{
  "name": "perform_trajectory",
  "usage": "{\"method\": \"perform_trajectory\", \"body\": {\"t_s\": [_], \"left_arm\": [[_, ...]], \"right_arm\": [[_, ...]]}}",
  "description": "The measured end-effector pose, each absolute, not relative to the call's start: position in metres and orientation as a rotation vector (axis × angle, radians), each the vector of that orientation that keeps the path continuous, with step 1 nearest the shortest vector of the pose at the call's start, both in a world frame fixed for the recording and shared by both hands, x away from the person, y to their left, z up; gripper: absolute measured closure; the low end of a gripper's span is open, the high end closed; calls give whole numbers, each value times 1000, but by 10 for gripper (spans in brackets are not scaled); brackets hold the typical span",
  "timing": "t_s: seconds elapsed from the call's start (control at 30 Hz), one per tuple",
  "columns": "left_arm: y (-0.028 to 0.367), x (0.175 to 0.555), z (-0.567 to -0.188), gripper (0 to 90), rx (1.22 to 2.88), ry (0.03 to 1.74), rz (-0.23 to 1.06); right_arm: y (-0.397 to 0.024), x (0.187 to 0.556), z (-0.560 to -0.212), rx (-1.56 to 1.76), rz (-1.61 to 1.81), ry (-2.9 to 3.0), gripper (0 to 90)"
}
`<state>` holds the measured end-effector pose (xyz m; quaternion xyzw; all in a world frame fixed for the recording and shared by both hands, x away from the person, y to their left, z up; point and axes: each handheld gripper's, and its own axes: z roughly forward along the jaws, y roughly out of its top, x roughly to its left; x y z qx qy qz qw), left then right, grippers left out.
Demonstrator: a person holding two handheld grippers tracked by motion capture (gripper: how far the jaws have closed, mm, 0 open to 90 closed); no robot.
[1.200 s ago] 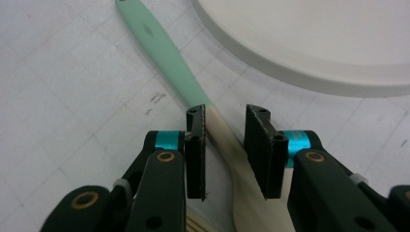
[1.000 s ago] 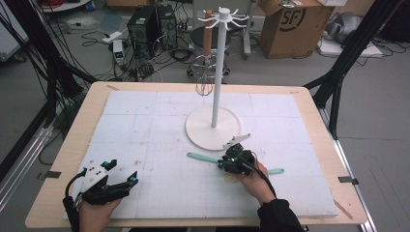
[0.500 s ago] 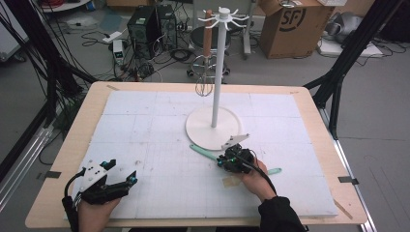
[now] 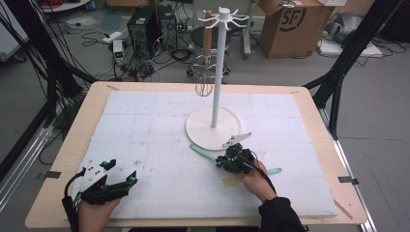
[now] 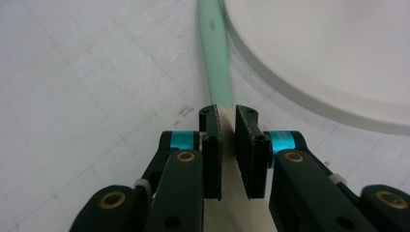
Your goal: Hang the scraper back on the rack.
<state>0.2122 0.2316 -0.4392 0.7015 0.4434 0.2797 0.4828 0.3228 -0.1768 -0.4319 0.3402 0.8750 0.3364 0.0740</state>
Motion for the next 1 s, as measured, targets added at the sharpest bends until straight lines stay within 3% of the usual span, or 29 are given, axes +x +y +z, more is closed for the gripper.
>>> {"method": "perform_trajectory", "body": {"t_s": [1.0], "left_arm": [[231,212,-439,179,1714,1076,679]], "right_arm": [[-197,322,-417,1187,1392,2538,822]]}}
